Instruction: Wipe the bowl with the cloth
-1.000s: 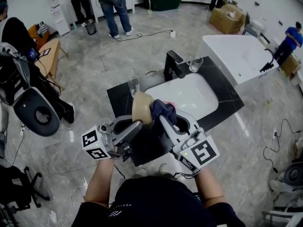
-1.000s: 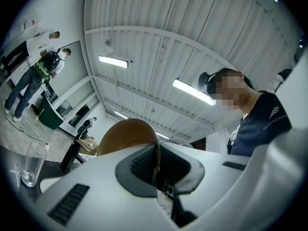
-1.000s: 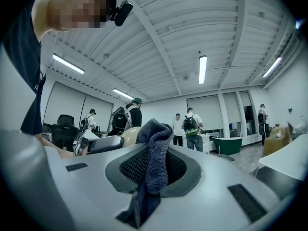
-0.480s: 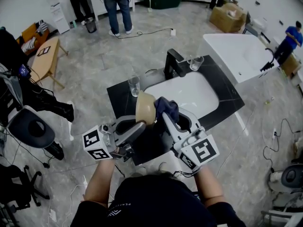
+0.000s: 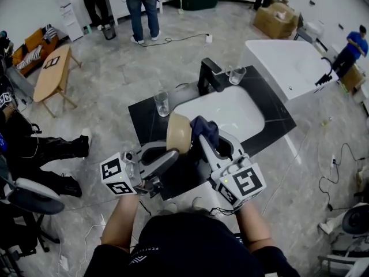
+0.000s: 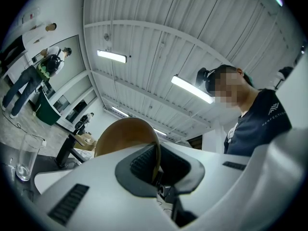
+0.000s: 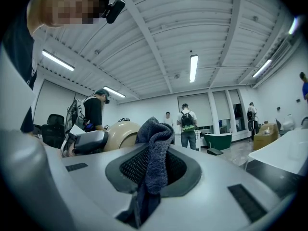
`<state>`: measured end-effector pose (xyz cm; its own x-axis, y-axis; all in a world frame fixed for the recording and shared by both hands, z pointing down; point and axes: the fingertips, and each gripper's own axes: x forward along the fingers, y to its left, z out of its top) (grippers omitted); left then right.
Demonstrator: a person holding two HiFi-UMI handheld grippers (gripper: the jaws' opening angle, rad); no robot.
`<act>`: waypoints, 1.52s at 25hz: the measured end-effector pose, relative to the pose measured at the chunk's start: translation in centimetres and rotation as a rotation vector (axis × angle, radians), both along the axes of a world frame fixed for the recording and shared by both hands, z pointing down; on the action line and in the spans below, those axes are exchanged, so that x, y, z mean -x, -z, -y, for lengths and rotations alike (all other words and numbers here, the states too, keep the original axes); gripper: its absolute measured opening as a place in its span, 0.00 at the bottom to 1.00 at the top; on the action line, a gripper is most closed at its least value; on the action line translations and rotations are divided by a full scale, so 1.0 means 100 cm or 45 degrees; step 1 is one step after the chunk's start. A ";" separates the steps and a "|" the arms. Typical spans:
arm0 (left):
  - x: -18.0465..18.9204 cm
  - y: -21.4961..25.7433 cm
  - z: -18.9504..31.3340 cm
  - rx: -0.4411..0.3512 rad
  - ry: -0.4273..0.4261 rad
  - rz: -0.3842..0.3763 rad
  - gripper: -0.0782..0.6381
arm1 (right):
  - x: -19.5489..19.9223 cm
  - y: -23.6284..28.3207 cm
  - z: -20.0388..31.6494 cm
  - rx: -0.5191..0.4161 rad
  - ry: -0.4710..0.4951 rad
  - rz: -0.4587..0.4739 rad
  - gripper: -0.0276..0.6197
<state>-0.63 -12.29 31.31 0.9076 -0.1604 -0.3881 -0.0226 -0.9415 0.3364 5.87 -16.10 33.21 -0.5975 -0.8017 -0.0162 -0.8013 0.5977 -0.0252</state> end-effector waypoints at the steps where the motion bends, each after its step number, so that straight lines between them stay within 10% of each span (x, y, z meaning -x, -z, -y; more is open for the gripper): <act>1: -0.001 0.000 -0.001 -0.002 -0.001 0.004 0.13 | -0.001 -0.001 -0.001 0.001 -0.003 -0.003 0.15; 27: 0.010 -0.004 -0.006 -0.030 0.057 0.034 0.13 | -0.020 -0.013 -0.002 0.072 -0.121 0.013 0.15; 38: -0.003 -0.026 0.009 -0.038 0.172 0.231 0.13 | -0.023 -0.020 -0.002 0.095 -0.129 0.013 0.15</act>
